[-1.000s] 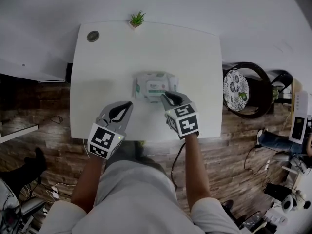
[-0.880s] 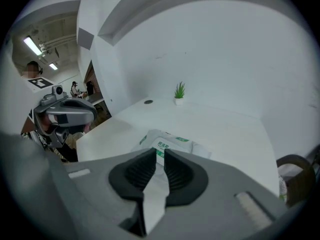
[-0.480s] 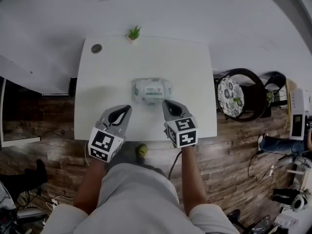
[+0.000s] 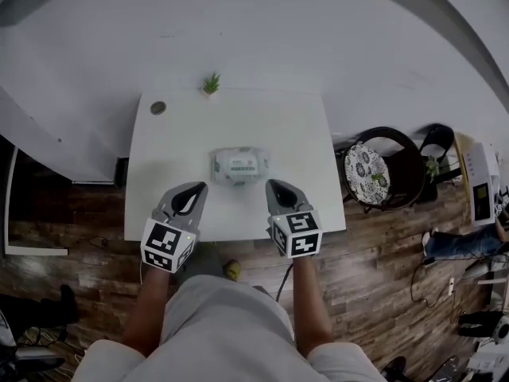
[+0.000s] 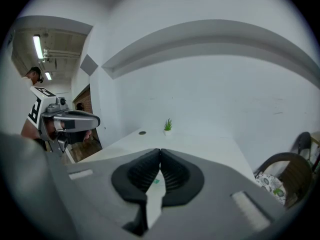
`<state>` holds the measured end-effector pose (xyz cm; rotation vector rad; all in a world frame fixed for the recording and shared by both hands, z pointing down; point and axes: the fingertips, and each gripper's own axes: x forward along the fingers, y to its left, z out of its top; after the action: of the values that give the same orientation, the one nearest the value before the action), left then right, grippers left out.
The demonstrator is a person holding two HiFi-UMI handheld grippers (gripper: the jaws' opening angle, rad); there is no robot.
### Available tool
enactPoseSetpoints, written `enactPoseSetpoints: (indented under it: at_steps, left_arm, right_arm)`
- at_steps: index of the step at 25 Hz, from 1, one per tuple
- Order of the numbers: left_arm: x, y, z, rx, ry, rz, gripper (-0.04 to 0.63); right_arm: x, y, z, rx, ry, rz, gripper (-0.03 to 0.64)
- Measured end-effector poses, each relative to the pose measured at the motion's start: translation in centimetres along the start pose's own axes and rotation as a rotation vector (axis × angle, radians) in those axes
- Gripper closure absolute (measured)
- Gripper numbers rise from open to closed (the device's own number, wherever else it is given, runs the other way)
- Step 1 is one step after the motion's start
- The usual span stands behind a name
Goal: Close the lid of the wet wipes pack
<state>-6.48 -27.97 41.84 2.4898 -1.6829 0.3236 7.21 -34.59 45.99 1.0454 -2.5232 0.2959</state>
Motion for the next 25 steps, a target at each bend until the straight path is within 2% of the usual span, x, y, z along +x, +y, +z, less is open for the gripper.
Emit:
enactPoseSetpoints:
  at_steps: [15, 25]
  left_arm:
    - [-3.0, 0.2, 4.5, 0.072, -0.098, 0.06, 0.597]
    - [-3.7, 1.0, 7.4, 0.067, -0.177, 0.114, 0.597]
  right_arm:
    - [-6.4, -1.5, 2.3, 0.001, -0.146, -0.076, 0.612]
    - [-10.0, -4.0, 3.8, 0.034, -0.263, -0.141, 0.612]
